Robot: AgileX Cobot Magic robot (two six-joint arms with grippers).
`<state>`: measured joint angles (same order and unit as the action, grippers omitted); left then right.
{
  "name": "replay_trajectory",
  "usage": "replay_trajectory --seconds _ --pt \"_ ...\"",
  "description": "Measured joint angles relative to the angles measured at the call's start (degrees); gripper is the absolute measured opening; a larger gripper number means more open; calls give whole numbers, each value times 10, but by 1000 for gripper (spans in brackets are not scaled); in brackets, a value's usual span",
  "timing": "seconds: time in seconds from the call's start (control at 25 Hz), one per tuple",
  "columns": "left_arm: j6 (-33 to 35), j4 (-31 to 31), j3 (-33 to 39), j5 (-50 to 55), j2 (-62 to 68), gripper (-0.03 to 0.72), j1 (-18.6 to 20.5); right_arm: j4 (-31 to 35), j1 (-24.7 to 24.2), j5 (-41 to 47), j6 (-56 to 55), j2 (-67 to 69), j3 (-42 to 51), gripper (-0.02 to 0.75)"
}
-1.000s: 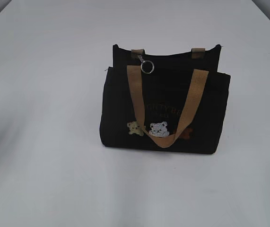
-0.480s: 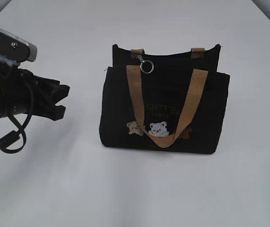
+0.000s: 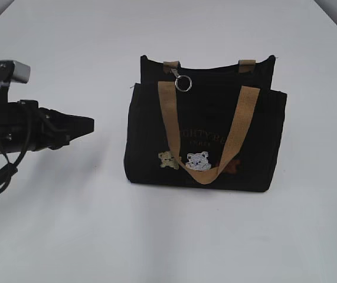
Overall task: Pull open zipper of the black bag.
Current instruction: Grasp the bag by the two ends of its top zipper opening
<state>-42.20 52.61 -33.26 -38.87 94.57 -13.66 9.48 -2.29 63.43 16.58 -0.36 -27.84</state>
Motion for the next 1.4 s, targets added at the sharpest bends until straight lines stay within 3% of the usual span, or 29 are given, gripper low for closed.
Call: replay_trajectory --seconds 0.12,0.2,0.32,0.4,0.52,0.64,0.84,0.96,1.04,1.24,1.4 --pt "-39 97 -19 -80 35 61 55 0 0 0 0 0 0 274" --pt "-32 147 -32 -97 45 85 66 0 0 0 0 0 0 274" --pt "31 181 -37 -121 47 211 58 0 0 0 0 0 0 274" --pt "69 175 -38 -130 47 340 46 0 0 0 0 0 0 274" --pt "109 119 -39 -131 47 462 25 0 0 0 0 0 0 274" --pt "158 68 -49 -131 59 494 4 0 0 0 0 0 0 274" --pt "173 53 -77 -132 92 503 -27 9 0 0 0 0 0 274" --pt "174 48 -96 -132 108 495 -39 20 0 0 0 0 0 274" --pt "174 37 -114 -132 122 443 -48 33 0 0 1 0 0 274" --pt "174 19 -142 -133 141 72 -70 116 0 2 97 73 -3 274" --pt "174 18 -142 -133 141 67 -71 255 0 -88 260 229 -20 274"
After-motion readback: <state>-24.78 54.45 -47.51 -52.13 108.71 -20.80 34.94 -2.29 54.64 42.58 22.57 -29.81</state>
